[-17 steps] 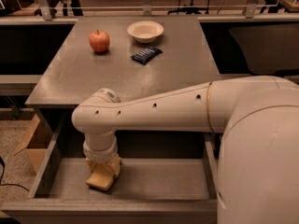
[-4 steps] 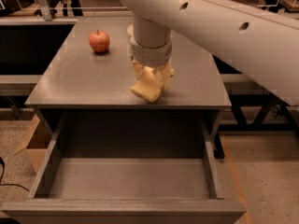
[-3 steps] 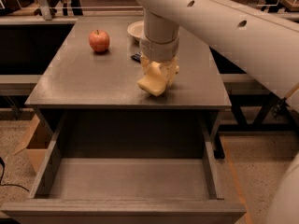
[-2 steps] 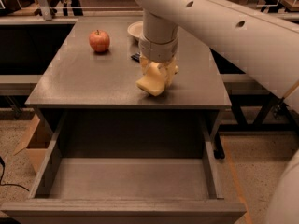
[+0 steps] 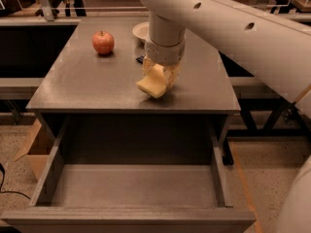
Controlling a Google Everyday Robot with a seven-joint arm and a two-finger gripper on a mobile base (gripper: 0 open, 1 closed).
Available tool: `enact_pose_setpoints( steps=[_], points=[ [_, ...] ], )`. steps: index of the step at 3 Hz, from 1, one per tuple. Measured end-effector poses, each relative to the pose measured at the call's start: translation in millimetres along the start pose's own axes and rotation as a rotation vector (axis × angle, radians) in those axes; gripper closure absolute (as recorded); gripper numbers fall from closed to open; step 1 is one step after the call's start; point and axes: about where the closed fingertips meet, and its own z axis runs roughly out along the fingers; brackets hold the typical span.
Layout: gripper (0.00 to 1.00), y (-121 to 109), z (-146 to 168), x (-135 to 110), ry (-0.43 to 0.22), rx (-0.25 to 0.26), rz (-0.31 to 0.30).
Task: Pick sponge from top drawer and place on counter
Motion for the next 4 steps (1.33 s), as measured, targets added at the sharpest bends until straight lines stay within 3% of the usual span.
enact_pose_setpoints(
  steps=[1, 2, 3, 4],
  points=[
    [0.05, 0, 1, 0, 0.000, 0.000, 0.000],
    [0.00, 0, 2, 0, -0.001, 0.000, -0.001],
    [0.00, 14, -9, 14, 0.027, 0.018, 0.040],
    [0.00, 50, -35, 47, 0.083, 0.037, 0.159]
  ],
)
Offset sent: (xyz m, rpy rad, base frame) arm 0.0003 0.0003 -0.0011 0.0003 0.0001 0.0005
